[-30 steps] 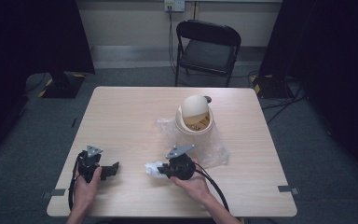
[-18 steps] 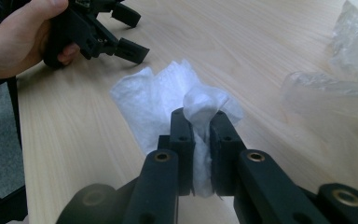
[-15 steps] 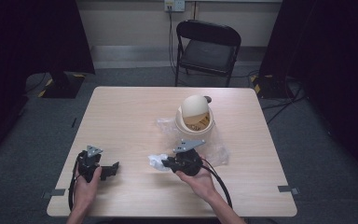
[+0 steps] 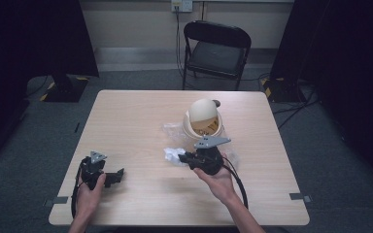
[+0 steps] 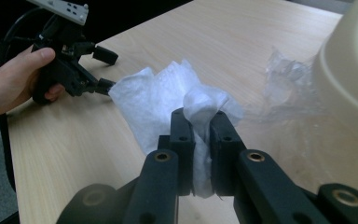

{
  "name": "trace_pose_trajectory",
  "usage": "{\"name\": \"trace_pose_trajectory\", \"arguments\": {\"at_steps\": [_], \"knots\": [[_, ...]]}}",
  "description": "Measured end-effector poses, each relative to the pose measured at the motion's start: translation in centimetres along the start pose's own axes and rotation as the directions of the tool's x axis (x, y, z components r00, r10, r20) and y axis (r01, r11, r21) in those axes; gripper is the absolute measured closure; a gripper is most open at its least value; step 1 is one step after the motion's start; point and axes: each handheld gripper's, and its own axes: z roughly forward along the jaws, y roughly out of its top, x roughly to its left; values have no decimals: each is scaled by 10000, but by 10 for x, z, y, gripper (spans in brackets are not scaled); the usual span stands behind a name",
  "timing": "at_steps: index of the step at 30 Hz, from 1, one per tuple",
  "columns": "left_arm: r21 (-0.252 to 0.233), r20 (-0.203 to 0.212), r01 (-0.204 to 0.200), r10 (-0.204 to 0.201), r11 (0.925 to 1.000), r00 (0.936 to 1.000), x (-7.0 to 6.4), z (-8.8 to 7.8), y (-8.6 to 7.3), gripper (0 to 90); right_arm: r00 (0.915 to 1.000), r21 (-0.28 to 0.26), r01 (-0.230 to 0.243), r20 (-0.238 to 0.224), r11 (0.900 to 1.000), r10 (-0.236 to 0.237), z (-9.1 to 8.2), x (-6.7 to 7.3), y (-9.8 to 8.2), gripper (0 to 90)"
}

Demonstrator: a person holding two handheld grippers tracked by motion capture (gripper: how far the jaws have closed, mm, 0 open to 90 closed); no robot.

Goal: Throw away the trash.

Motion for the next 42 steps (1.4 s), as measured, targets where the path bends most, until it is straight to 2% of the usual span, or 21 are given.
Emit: {"name": "trace_pose_trajectory", "arguments": {"at_steps": [5,12,17,27,32,42], "knots": [[-1,-6,-1,1,10000,10000,0,0,0,0,9997,-175,-53,241,9998,57,-7,-3,5,823],[-4,-4,-7,7,10000,10000,0,0,0,0,9991,-504,73,412,9987,-52,-17,-7,21,823],[1,-8,-6,6,10000,10000,0,0,0,0,9975,-684,-109,696,9976,156,-28,-21,30,824],[3,-8,-8,8,10000,10000,0,0,0,0,9866,-579,-395,1561,9975,481,-38,-46,35,827],[2,-10,-7,7,10000,10000,0,0,0,0,9770,-233,-463,2074,9987,501,-36,-57,33,828],[-6,-44,-4,4,10000,10000,0,0,0,0,9684,-93,-623,2415,9980,627,-29,-67,33,832]]}}
